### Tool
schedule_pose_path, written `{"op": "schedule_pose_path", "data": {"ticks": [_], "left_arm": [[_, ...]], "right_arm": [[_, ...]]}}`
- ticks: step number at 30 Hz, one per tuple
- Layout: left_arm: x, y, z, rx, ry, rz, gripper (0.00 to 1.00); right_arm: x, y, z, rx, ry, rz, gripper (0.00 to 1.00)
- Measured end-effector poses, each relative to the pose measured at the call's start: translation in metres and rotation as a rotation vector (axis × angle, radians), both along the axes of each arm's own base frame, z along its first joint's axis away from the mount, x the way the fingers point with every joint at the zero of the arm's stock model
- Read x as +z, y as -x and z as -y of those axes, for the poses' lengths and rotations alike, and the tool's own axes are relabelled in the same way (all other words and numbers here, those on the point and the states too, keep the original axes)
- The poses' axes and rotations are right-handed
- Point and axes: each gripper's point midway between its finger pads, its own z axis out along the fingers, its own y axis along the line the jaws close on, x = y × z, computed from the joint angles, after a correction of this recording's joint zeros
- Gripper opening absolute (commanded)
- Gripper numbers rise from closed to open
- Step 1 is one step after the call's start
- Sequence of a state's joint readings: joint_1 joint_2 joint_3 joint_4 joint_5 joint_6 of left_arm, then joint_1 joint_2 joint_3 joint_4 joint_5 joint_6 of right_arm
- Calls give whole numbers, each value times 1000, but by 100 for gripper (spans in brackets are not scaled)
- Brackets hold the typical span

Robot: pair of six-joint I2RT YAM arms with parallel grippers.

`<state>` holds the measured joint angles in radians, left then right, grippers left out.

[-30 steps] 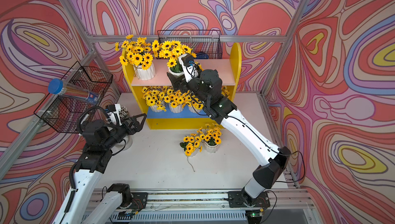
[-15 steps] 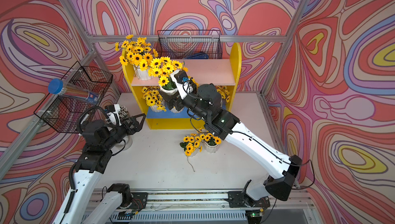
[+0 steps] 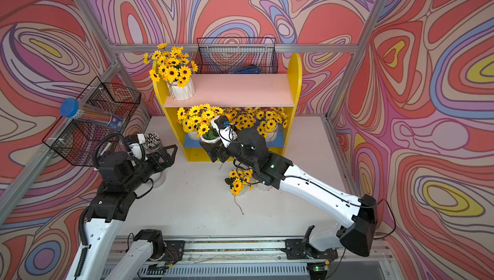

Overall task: Take the sunflower pots off the shelves
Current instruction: Pick up the sunflower pot from the shelf, then place the sunflower pot at the center of the board.

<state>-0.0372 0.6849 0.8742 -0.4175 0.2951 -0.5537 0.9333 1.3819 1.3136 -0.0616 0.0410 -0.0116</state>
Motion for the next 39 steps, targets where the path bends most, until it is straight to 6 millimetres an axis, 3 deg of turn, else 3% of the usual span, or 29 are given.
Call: {"op": "schedule_pose_path", "data": {"ticks": [9,18,22,29,39], "left_arm": [[-36,19,-8,74,65,-142,99],[-74,50,-8,117,163,-272,98],[-76,61,-14,159,173,-275,98],[-84,59,-18,191,166,-310,98],[-75,57,-22,198,139,-287,99]], "right_arm": [[-54,14,-34,74,-7,-107,0],[-125,24,-46,88,34,-213,0],[-144,31,-55,102,48,-228,0],[-178,44,-83,142,61,-243,0],[-248,32,-104,111,117,-265,0]]}}
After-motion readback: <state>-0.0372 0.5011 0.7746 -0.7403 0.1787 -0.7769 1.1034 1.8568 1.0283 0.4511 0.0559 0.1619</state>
